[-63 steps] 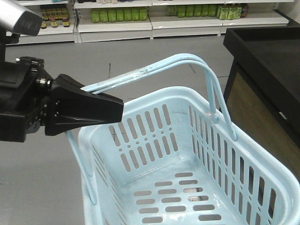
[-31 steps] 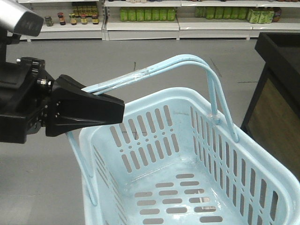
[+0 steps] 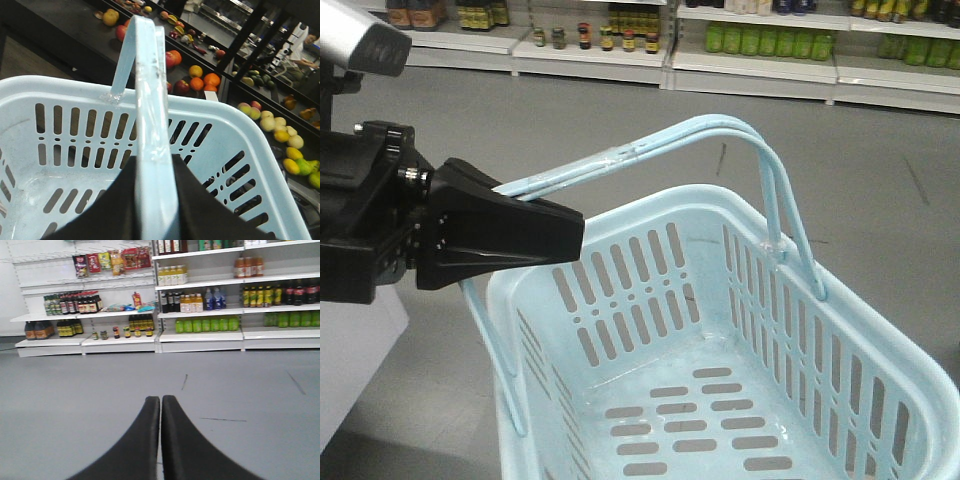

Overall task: Pick three apples into basket with both arms
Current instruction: 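Turn the base away from the table carrying the basket, then drive the base along the shelves holding the basket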

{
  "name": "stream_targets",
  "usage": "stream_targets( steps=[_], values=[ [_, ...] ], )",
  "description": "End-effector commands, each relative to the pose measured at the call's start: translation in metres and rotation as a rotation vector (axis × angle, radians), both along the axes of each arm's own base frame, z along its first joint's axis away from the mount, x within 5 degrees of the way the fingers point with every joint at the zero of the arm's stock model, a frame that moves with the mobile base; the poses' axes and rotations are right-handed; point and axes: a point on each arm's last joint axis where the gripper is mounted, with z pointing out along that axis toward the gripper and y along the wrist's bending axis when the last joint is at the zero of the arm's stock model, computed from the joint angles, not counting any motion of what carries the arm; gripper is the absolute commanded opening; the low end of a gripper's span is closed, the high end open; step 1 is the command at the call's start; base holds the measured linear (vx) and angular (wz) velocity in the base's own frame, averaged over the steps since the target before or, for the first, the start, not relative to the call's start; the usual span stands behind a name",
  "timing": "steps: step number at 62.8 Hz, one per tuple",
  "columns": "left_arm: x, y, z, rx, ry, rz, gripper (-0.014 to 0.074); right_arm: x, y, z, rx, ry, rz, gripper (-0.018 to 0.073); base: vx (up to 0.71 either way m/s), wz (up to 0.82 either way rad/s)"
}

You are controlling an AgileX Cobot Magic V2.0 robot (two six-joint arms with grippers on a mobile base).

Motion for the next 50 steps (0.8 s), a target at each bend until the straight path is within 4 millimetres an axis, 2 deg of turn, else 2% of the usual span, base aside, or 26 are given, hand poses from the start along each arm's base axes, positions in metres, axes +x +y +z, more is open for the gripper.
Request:
stream_targets(
  steps=[1,25,50],
  values=[
    [-0.0198,0.0004,0.0096,0.014,-0.024,-0.136,-0.0006,-0.0003,0.0018,0.002,-0.022,-0.065,0.019,-0.0005,0.19,0.55],
    [-0.0198,0.0004,0.0096,0.014,-0.024,-0.136,-0.0006,-0.0003,0.0018,0.002,-0.022,-0.065,0.019,-0.0005,0.19,0.38],
    [-0.0202,0.0005,0.01,0.013,-0.025,-0.136,-0.0006,-0.0003,0.0018,0.002,-0.022,-0.065,0.019,-0.0005,0.2,0.03]
  ],
)
